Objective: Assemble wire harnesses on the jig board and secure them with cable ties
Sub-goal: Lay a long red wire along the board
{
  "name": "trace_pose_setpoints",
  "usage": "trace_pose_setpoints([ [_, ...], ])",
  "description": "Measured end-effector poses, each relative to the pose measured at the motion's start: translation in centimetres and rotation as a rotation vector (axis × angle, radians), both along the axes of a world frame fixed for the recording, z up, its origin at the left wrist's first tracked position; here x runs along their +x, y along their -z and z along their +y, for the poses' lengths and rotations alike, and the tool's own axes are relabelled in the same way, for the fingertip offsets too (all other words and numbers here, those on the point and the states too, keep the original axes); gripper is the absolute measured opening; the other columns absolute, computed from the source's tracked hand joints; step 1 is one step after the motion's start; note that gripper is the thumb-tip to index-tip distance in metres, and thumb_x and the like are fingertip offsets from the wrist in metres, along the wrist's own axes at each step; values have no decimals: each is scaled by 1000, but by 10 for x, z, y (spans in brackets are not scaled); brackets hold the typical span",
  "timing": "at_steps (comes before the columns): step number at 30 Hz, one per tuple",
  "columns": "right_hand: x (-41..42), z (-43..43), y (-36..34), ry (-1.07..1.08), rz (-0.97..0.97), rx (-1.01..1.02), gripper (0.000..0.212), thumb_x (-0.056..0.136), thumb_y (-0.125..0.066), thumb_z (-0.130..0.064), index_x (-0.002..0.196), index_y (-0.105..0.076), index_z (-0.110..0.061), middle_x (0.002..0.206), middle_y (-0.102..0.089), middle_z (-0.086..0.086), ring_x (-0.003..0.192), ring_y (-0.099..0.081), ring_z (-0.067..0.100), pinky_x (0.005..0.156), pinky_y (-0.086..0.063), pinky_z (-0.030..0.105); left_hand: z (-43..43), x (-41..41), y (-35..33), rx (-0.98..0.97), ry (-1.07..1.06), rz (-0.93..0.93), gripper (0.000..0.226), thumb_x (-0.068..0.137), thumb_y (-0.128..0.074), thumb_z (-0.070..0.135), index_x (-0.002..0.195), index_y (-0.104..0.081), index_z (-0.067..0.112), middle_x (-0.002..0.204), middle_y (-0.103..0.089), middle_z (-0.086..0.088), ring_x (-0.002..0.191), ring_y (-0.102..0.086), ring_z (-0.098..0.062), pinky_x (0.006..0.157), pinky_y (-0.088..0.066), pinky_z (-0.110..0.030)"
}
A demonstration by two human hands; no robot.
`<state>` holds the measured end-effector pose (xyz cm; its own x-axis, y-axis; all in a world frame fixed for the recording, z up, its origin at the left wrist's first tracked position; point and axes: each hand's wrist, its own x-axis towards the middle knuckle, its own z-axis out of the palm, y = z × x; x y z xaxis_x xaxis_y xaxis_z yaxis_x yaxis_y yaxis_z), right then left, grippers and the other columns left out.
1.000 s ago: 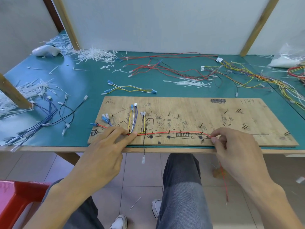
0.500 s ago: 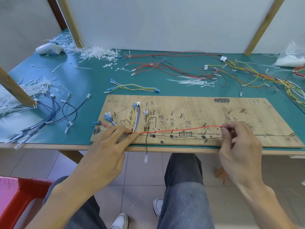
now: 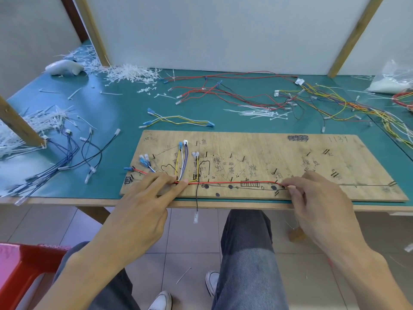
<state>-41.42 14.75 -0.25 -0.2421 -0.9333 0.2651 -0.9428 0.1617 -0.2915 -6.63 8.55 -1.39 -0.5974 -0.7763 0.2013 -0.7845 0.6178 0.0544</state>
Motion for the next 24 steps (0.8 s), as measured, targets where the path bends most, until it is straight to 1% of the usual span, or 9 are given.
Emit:
trace_pose_setpoints([
  [2, 5, 8, -4, 1, 33, 47, 24, 101, -60, -22, 109, -79, -33, 85, -56, -7, 79, -60, 28, 59, -50, 40, 0, -1, 1, -29, 8, -6, 77, 75, -77, 5, 148, -58, 22, 130, -60, -3, 120, -58, -27, 91, -57, -43],
  [6, 11, 11, -15, 34, 95, 136, 21, 100, -60, -34, 110, -80, -33, 98, -55, -9, 101, -53, 21, 64, -48, 37, 0, -2, 1, -43, 5, -15, 77, 73, -79, 4, 145, -60, 22, 128, -61, -3, 120, -59, -28, 89, -58, -44],
  [8, 13, 7, -21, 36, 86, 79, 22, 98, -64, -34, 109, -79, -22, 107, -57, -5, 107, -53, 24, 71, -50, 40, 0, -2, 1, -34, -1, -23, 76, 74, -78, 4, 146, -59, 22, 130, -60, -3, 121, -59, -28, 90, -58, -45],
  [10, 18, -1, -26, 11, 70, 21, 27, 99, -66, -27, 120, -75, -13, 116, -59, 1, 112, -53, 28, 84, -53, 44, 1, -2, 1, -22, -8, -24, 76, 76, -78, 5, 147, -58, 23, 131, -60, -3, 122, -58, -28, 91, -58, -45],
  [12, 26, -11, -27, -64, 60, 25, 29, 101, -63, -24, 127, -72, -15, 119, -58, 2, 115, -51, 27, 89, -53, 44, 1, -2, -1, -3, -11, -16, 76, 77, -77, 4, 148, -58, 23, 131, -60, -3, 123, -57, -28, 93, -58, -46],
  [16, 37, -23, -17, -85, 78, 127, 26, 106, -53, -31, 117, -76, -24, 108, -56, -4, 106, -50, 21, 82, -48, 37, 3, -3, -6, 9, -11, 3, 77, 74, -80, 3, 146, -60, 21, 129, -62, -3, 121, -60, -29, 91, -57, -44],
  [20, 32, -15, -12, -54, 33, 51, 21, 101, -63, -25, 106, -82, -18, 97, -61, -2, 96, -56, 25, 77, -46, 37, 5, -4, -8, 65, -25, 69, 74, 81, -73, 2, 150, -54, 21, 136, -57, 0, 127, -54, -24, 100, -55, -45],
  [22, 31, -12, -10, -52, 21, 48, 19, 99, -66, -26, 105, -82, -17, 96, -62, 0, 97, -58, 27, 78, -45, 37, 5, -3, -8, 76, -32, 85, 71, 85, -69, 3, 151, -52, 22, 142, -54, 2, 135, -48, -24, 107, -50, -46],
  [24, 30, -13, -12, -23, 5, 46, 21, 99, -66, -30, 108, -80, -18, 97, -63, 1, 100, -58, 29, 79, -47, 39, 3, -2, -9, 63, -40, 97, 74, 83, -68, 1, 151, -51, 22, 141, -55, 1, 138, -45, -26, 110, -46, -50],
])
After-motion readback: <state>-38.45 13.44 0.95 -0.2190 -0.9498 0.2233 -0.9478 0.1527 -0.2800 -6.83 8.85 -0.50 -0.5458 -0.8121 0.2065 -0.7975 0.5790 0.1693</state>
